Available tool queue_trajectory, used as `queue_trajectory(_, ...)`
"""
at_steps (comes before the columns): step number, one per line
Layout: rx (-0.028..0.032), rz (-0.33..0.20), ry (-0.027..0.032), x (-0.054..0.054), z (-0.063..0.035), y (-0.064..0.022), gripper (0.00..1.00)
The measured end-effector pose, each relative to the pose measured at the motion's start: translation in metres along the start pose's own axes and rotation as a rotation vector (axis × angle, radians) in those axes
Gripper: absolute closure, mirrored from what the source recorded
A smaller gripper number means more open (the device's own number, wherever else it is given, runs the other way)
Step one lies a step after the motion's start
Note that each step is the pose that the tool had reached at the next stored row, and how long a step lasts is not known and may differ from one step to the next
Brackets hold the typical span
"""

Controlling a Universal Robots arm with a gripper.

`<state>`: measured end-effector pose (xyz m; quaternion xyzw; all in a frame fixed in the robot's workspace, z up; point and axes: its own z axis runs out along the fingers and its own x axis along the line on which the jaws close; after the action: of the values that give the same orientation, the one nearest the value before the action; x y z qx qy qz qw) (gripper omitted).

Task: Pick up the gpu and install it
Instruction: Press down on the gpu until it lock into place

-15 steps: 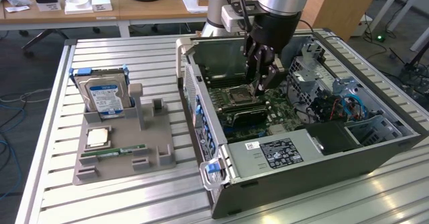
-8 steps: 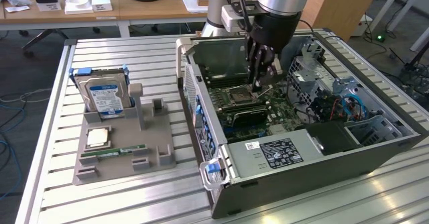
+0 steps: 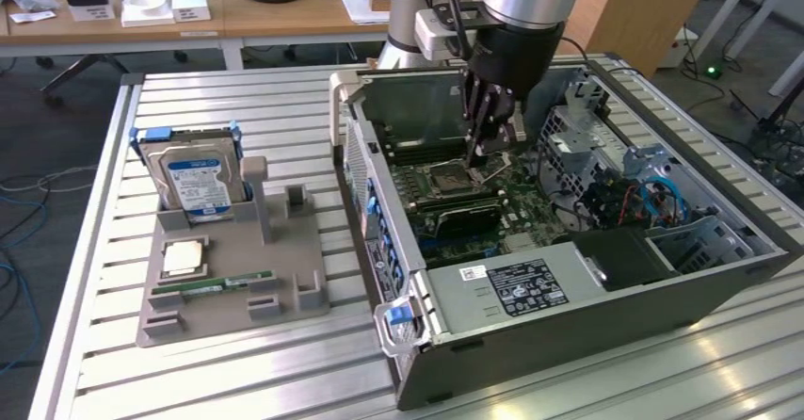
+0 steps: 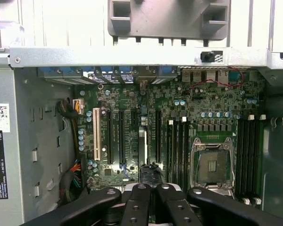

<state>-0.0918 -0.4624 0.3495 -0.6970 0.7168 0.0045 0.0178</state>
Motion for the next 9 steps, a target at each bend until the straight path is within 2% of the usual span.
queue_trajectory(9, 0.0, 0.0, -0.0001, 0.0, 0.0004, 0.0, 0.89)
